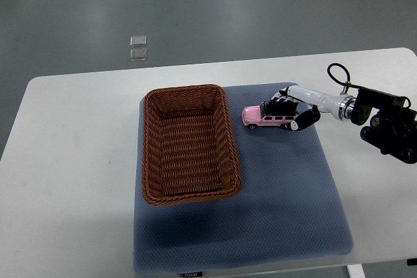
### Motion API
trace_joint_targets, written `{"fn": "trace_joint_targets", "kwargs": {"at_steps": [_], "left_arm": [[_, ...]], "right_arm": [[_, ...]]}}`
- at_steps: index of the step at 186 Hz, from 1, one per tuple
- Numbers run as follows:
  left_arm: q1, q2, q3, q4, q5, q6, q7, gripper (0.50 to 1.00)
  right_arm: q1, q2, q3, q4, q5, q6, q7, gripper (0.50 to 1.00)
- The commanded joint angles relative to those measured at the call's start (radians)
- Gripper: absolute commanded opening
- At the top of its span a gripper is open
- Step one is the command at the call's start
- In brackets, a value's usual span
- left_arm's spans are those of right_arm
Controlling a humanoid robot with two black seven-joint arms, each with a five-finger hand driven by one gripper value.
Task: Place pink car in brown basket
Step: 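Close the right hand fingers around the pink car and lift it, then carry the car with the right hand over the basket and lower it, then open the right hand to release the car and withdraw upward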
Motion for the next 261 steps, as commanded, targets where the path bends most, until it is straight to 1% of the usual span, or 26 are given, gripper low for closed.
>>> {"fn": "trace_joint_targets", "kwargs": {"at_steps": [1,40,82,112,132,154,175,202,222,245,247,248,251,252,258,261], "left_arm": [[-0.001,0.0,0.0,0.0,0.0,0.0,0.0,1.0],[-0.002,0.0,0.0,0.0,0.0,0.0,0.0,1.0],[-0.002,0.0,0.0,0.0,0.0,0.0,0.0,1.0],[-0.002,0.0,0.0,0.0,0.0,0.0,0.0,1.0],[-0.002,0.0,-0.002,0.0,0.0,0.0,0.0,1.0],[-0.002,0.0,-0.002,-0.001,0.0,0.0,0.0,1.0],[-0.002,0.0,-0.002,-0.001,0.0,0.0,0.0,1.0],[-0.002,0.0,0.0,-0.001,0.0,0.0,0.0,1.0],[-0.002,0.0,0.0,-0.003,0.0,0.0,0.0,1.0],[-0.002,0.0,0.0,-0.004,0.0,0.0,0.0,1.0],[-0.002,0.0,0.0,-0.004,0.0,0.0,0.0,1.0],[-0.002,0.0,0.0,-0.004,0.0,0.0,0.0,1.0],[-0.002,0.0,0.0,-0.004,0.0,0.0,0.0,1.0],[-0.002,0.0,0.0,-0.004,0.0,0.0,0.0,1.0],[-0.002,0.0,0.0,-0.004,0.0,0.0,0.0,1.0],[-0.002,0.0,0.0,-0.006,0.0,0.0,0.0,1.0]], "right_arm": [[0.002,0.0,0.005,0.004,0.001,-0.039,0.0,0.5],[0.03,-0.015,0.019,0.016,0.018,-0.087,0.011,0.5],[0.086,-0.029,0.023,0.051,0.023,-0.09,0.02,0.5],[0.122,-0.003,0.02,0.096,0.026,-0.079,0.032,0.5],[0.132,0.043,0.016,0.102,0.026,-0.078,0.051,0.5],[0.148,0.123,0.005,0.102,0.024,-0.078,0.051,0.5],[0.161,0.172,-0.007,0.1,0.023,-0.076,0.051,0.5],[0.194,0.241,-0.099,0.091,0.02,-0.078,0.051,0.5],[0.197,0.264,-0.141,0.084,0.017,-0.079,0.049,0.5],[0.191,0.273,-0.181,0.047,0.011,-0.087,0.048,0.5],[0.191,0.273,-0.182,0.044,0.011,-0.088,0.046,0.509],[0.189,0.273,-0.184,0.042,0.011,-0.088,0.046,0.527],[0.189,0.273,-0.185,0.039,0.011,-0.088,0.046,0.539],[0.189,0.273,-0.188,0.038,0.011,-0.088,0.046,0.551],[0.188,0.273,-0.19,0.031,0.009,-0.09,0.046,0.58],[0.186,0.273,-0.19,0.03,0.009,-0.09,0.046,0.586]]}}
